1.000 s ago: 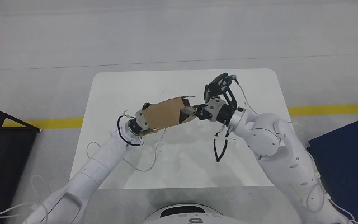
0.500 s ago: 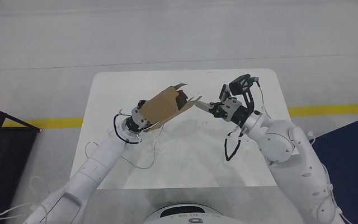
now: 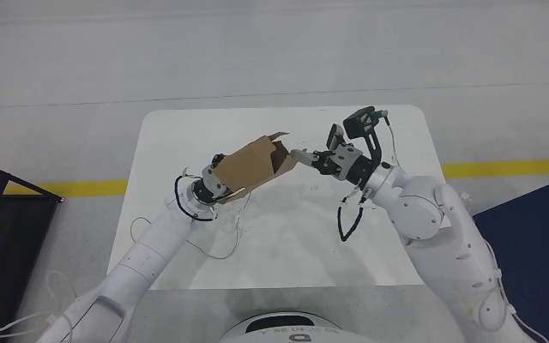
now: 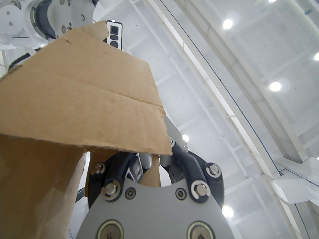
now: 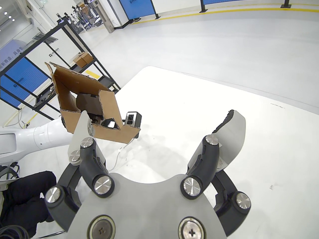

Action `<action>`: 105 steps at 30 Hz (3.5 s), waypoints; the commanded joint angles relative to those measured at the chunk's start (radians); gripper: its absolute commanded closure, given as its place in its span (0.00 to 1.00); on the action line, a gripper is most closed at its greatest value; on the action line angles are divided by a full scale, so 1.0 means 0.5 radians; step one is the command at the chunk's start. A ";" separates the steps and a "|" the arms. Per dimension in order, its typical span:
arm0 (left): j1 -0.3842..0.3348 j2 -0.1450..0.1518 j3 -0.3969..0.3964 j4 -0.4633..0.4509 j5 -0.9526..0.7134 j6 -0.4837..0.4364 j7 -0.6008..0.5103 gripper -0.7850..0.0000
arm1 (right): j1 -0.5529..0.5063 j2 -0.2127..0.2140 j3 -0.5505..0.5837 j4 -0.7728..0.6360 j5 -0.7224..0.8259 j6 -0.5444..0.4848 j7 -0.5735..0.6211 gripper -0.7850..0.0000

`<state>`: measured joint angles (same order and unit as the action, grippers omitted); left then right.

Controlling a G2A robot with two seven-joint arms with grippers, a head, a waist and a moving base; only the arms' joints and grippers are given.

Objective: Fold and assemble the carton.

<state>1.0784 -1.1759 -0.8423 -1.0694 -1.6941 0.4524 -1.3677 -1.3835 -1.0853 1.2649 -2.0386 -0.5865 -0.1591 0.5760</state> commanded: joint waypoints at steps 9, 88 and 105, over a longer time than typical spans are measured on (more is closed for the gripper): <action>-0.009 -0.007 0.009 0.019 -0.009 -0.002 -0.002 1.00 | 0.098 -0.026 -0.230 -0.058 -0.040 -0.006 0.081 0.00; 0.104 0.086 0.033 -0.274 -0.080 0.284 0.284 1.00 | -0.053 -0.050 -0.089 0.323 0.004 -0.191 -0.283 0.00; 0.089 0.127 0.082 -0.323 -0.078 0.161 0.161 1.00 | -0.195 -0.037 0.120 0.254 0.076 0.122 -0.254 0.00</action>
<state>1.1238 -1.1137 -0.8017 -1.2317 -1.7336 0.5361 -1.2841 -1.4677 -1.1057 1.3076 -1.9007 -0.5454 -0.0966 0.4601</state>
